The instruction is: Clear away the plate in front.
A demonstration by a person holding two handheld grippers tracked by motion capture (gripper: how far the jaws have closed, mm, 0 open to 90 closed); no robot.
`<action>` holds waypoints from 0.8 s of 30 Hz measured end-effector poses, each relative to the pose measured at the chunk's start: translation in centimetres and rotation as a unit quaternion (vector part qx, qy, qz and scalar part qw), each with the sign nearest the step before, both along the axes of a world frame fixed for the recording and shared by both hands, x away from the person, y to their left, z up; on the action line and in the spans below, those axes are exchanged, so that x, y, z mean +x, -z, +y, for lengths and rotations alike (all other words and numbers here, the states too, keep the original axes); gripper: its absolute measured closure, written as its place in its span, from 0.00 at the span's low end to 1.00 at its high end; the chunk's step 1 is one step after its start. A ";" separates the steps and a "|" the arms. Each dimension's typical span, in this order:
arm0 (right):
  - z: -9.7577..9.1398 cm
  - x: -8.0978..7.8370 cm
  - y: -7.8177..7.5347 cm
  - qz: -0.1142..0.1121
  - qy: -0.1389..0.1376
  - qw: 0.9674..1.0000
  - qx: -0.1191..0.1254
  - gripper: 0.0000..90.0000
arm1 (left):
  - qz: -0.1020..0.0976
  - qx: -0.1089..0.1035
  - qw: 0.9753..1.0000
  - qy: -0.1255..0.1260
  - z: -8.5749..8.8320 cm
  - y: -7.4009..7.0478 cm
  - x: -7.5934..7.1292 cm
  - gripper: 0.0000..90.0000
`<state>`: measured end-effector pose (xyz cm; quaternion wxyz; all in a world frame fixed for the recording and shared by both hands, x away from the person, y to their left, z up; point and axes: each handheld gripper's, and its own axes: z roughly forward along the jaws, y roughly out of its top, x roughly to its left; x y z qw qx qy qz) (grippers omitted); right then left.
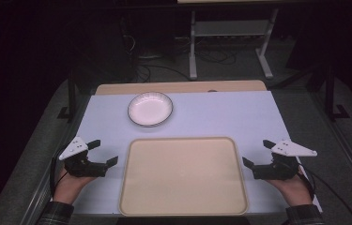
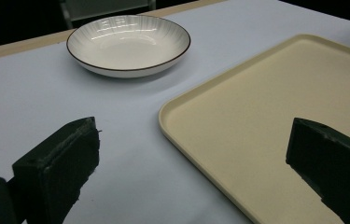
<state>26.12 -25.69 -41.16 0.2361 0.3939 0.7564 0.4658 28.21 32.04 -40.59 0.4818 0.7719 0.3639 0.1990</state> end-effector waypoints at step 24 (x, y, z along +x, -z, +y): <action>-0.1 0.4 -0.4 0.011 0.005 1.000 0.010 0.01 | 0.037 -0.003 0.999 -0.013 -0.2 0.2 2.3 0.02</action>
